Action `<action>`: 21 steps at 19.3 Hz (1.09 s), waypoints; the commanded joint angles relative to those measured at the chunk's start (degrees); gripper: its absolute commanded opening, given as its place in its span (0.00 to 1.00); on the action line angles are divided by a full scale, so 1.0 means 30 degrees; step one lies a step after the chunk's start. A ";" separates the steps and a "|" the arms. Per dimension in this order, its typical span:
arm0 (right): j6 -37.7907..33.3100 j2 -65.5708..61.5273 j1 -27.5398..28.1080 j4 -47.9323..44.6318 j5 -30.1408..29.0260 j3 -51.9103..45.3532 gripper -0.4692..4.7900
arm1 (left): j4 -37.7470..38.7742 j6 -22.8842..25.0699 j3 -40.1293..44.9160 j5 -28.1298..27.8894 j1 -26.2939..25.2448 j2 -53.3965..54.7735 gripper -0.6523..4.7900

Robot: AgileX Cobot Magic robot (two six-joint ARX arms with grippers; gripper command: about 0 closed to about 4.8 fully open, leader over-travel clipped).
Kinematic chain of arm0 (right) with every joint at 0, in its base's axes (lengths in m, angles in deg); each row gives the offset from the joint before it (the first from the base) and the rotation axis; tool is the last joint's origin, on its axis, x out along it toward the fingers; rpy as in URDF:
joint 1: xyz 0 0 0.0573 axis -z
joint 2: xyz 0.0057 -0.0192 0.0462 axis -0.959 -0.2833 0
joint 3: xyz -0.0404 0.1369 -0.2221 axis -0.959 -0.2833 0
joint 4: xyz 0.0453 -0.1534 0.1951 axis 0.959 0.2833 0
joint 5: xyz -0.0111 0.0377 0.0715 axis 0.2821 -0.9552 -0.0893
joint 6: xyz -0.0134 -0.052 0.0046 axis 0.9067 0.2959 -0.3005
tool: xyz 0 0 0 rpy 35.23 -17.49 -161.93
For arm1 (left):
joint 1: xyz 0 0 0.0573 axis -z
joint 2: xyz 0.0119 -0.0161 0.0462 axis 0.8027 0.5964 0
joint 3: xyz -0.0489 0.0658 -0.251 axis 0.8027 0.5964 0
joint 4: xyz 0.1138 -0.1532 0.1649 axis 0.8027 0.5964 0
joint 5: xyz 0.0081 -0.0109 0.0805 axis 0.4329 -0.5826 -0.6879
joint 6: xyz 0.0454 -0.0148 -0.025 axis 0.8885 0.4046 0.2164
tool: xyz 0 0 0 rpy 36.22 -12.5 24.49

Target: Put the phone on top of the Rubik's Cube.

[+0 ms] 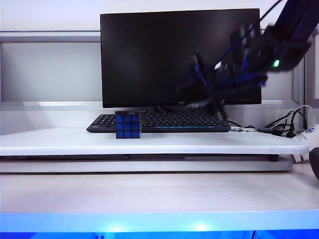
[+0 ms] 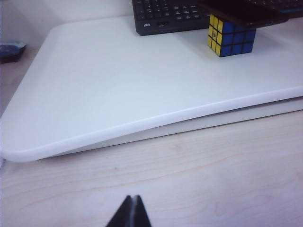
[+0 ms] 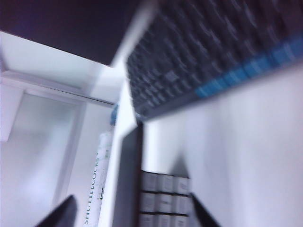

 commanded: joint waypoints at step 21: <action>1.5395 1.6793 0.3410 0.6353 0.7927 -1.1839 0.07 | 0.0430 -0.0058 0.0007 -0.0175 -0.0015 0.0007 0.11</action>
